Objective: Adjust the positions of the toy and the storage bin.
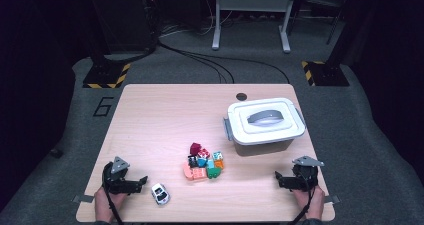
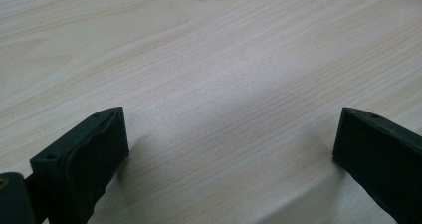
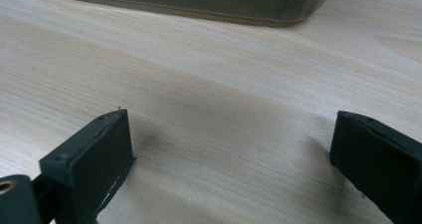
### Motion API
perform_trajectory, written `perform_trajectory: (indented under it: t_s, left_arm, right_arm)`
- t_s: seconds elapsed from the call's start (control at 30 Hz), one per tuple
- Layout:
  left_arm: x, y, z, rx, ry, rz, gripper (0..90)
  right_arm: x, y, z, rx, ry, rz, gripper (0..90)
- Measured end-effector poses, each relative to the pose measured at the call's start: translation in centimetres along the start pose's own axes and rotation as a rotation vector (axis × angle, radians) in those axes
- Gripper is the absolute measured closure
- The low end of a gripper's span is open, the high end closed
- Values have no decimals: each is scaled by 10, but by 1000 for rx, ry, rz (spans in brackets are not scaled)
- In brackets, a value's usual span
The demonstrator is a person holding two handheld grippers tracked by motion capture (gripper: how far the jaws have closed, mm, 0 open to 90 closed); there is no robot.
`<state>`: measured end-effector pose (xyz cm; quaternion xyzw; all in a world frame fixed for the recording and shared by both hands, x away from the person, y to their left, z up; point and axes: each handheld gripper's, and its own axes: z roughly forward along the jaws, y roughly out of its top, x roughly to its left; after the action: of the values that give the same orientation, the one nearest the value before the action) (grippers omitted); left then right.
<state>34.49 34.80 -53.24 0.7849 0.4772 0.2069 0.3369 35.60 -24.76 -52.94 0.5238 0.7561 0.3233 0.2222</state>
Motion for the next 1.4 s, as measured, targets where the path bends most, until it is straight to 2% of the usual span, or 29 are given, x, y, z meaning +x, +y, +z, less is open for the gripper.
perform_trajectory:
  t_s: [0.27, 0.37, 0.47, 0.67, 0.73, 0.87, 1.37, 1.4]
  left_arm:
    - [1, 0, 0, 2, -5, 0, 10]
    - [1, 0, 0, 0, -3, 1, 9]
    - [1, 0, 0, 0, -4, 1, 10]
    - [0, 0, 0, 1, -3, 1, 11]
    - [1, 0, 0, 1, -1, 9, 11]
    - [1, 0, 0, 1, 0, 7, 11]
    - [1, 0, 0, 0, 0, 5, 11]
    - [1, 0, 0, 0, 0, 6, 11]
  right_arm:
    - [0, 1, 0, 4, -3, 1, 23]
    - [1, 2, 0, 13, -9, 15, 18]
    - [0, 3, -1, 26, -3, -2, 17]
    - [2, 13, -12, 18, 27, 6, 18]
    - [3, 15, -16, 18, 24, -4, 22]
    - [2, 19, -22, 8, 35, 9, 22]
    - [-11, 64, -61, -63, 51, 19, 10]
    - [-14, 72, -66, -75, 46, 18, 9]
